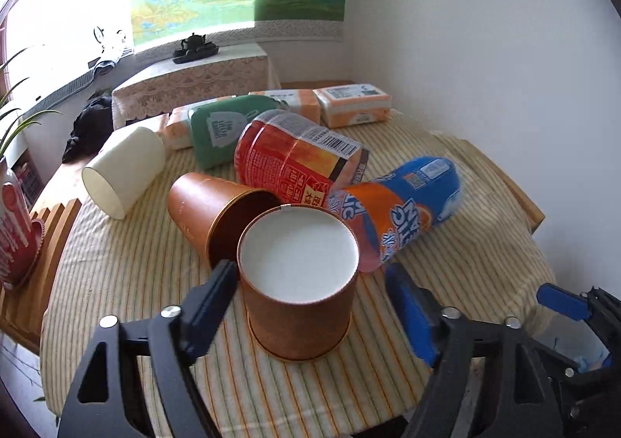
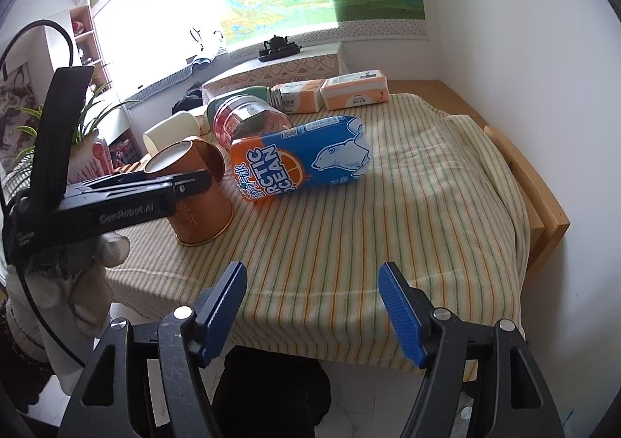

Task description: Flip cup upside down

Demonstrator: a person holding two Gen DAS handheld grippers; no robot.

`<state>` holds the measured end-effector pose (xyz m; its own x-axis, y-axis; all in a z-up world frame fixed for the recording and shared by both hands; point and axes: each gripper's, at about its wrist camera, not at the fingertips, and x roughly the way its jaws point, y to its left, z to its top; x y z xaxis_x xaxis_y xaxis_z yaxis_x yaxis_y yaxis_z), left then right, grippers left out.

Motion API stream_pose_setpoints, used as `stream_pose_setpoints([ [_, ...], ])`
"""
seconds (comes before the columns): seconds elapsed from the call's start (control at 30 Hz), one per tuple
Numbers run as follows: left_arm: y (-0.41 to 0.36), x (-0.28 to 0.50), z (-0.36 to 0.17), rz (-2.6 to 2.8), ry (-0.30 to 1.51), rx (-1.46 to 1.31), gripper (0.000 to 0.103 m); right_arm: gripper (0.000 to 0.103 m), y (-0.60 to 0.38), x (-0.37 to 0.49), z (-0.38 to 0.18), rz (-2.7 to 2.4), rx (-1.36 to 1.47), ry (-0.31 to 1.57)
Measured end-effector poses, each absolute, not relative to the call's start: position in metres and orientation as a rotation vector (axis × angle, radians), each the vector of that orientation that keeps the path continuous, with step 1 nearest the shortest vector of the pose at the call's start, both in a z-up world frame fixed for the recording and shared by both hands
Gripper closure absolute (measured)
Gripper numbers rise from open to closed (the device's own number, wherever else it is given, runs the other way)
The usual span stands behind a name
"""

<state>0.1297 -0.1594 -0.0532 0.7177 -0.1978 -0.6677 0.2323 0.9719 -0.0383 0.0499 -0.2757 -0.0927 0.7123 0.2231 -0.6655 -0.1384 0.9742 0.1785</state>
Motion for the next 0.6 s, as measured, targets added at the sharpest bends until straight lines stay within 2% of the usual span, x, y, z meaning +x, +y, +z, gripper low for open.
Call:
stream_pose_setpoints([
  [0.17,-0.152,0.105,-0.045,-0.235,0.680,0.051,0.013,0.036,-0.269,0.046,-0.089,0.195,0.105,0.725],
  [0.43,-0.116,0.066,-0.033,-0.175,0.595,-0.001,0.012,0.036,-0.250,0.038,-0.078,0.153,0.055,0.639],
  [0.6,-0.097,0.041,-0.024,-0.126,0.526,-0.011,0.010,0.028,-0.232,0.030,-0.066,0.133,0.016,0.550],
])
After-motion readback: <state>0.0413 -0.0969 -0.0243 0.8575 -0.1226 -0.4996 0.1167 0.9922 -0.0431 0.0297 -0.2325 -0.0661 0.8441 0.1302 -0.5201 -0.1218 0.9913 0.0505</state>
